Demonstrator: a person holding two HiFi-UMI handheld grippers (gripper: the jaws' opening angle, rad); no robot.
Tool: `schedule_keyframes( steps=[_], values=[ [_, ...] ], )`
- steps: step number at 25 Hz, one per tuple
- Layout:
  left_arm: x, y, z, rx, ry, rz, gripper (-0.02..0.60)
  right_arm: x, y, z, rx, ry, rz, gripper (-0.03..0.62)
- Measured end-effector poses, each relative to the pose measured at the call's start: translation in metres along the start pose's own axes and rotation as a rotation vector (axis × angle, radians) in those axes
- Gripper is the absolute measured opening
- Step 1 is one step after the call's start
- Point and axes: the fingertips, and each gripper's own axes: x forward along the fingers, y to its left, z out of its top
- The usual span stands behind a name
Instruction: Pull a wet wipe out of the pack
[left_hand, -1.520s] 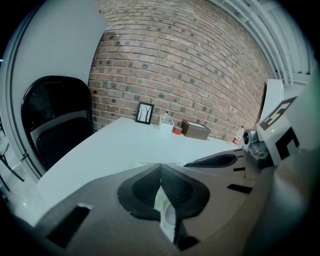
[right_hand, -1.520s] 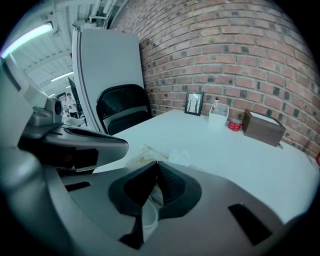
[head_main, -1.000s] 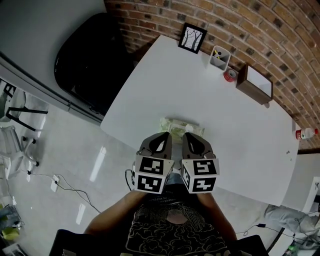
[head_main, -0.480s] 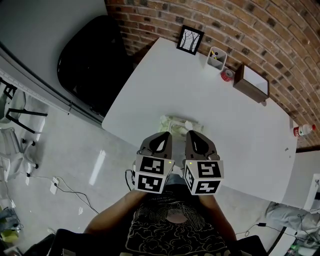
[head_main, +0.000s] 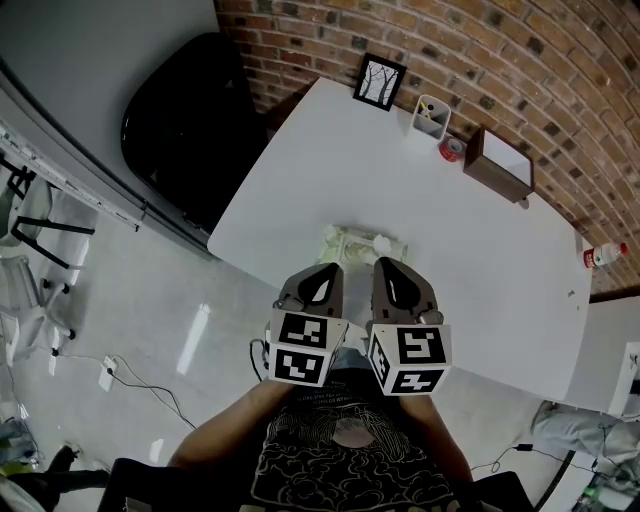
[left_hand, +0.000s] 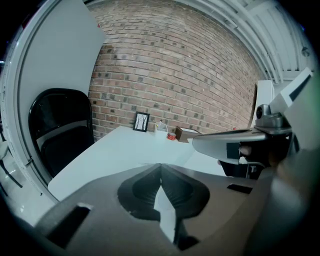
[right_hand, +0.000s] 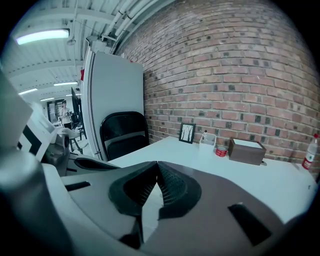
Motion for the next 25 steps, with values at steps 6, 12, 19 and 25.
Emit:
schedule_keyframes(
  steps=[6, 12, 19, 25],
  values=[
    [-0.016, -0.005, -0.006, 0.007, -0.01, -0.001, 0.012, -0.016, 0.009, -0.002, -0.007, -0.018, -0.009, 0.018],
    [-0.033, -0.013, -0.011, 0.018, -0.02, -0.002, 0.012, -0.035, 0.018, -0.008, -0.005, -0.029, -0.014, 0.018],
    [-0.052, -0.023, -0.022, 0.026, -0.029, -0.007, 0.012, -0.059, 0.028, -0.012, -0.011, -0.061, -0.022, 0.018],
    [-0.066, -0.033, -0.026, 0.038, -0.045, -0.011, 0.012, -0.078, 0.036, -0.017, -0.013, -0.077, -0.027, 0.018]
  ],
)
